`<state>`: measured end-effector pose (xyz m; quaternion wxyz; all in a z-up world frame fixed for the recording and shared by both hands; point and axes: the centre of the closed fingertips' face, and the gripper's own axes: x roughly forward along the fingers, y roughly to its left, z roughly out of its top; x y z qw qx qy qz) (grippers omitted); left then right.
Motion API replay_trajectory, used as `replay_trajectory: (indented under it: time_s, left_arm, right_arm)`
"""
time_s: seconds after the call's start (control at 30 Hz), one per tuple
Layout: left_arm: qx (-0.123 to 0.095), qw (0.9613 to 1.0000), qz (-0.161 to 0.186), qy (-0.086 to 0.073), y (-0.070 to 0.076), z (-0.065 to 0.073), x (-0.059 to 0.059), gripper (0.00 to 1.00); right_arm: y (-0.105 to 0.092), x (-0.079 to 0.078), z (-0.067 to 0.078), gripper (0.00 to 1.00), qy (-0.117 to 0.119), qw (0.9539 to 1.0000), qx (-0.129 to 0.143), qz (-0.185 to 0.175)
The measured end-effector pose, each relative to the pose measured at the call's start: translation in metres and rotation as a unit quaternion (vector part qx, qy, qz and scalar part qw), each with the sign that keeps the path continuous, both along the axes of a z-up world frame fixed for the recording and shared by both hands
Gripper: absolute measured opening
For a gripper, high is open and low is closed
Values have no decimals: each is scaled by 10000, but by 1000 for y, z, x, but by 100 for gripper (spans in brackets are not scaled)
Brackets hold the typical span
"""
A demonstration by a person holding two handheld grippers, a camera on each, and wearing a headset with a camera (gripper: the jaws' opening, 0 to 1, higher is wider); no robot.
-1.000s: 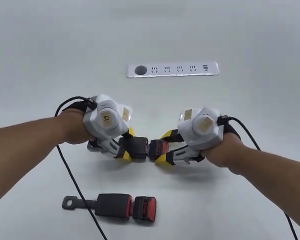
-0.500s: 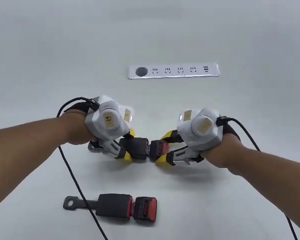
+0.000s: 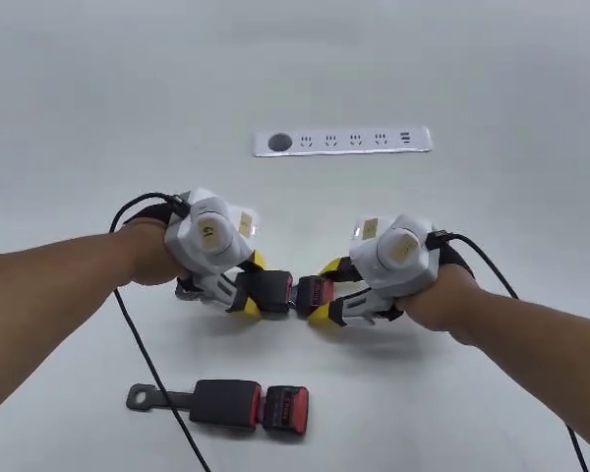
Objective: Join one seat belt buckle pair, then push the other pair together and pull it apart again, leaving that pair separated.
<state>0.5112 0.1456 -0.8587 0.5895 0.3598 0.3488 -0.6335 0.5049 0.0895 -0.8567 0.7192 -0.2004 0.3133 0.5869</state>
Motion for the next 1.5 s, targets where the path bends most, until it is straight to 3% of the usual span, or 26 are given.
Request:
replay_trajectory:
  time_s: [0.3, 0.67, 1.23, 1.5]
  left_arm:
    - [-136, 9998, 150, 39, 0, 1, 0, 34]
    - [-373, 9983, 435, 100, -1, 3, 1, 34]
    - [-369, 9984, 395, 134, -2, 4, -1, 35]
    - [-370, 9984, 407, 136, -1, 3, -2, 35]
  right_arm:
    - [-15, -4, 0, 34, 29, 10000, -6, -26]
    - [-50, -8, 2, 34, 42, 10000, -75, 21]
    - [-107, -13, 2, 35, 26, 9997, -100, -201]
    - [-125, -17, 1, 35, 34, 9994, -106, -317]
